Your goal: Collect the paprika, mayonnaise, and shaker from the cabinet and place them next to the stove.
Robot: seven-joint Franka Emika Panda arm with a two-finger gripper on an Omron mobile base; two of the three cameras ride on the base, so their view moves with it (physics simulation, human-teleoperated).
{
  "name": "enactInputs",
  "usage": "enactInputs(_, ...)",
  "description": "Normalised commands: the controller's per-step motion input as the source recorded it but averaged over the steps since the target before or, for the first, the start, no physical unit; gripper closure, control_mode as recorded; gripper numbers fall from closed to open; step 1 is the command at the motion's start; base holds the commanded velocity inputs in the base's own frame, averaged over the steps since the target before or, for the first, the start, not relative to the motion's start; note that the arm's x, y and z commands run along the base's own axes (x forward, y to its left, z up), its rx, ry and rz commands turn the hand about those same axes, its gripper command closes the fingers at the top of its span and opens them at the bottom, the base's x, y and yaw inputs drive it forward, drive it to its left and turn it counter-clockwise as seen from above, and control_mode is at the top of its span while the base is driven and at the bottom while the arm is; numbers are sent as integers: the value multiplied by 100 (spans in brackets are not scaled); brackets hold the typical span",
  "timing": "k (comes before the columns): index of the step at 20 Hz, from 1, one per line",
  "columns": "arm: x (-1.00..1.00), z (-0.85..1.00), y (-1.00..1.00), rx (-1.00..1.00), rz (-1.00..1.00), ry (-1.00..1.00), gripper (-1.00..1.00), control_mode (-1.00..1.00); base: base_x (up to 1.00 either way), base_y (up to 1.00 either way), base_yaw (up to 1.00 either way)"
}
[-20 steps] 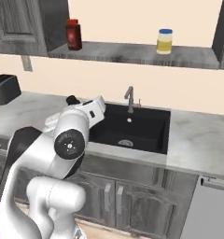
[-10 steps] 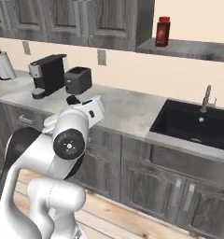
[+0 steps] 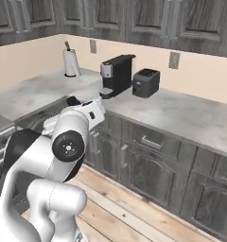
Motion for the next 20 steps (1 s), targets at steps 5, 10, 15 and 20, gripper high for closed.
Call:
enactInputs(5,0,0,0,0,0,0,100,100,10,32,40)
enactInputs(10,0,0,0,0,0,0,100,100,11,-4,44)
enactInputs(15,0,0,0,0,0,0,100,100,38,-4,45)
enactInputs(20,0,0,0,0,0,0,100,100,38,-37,48)
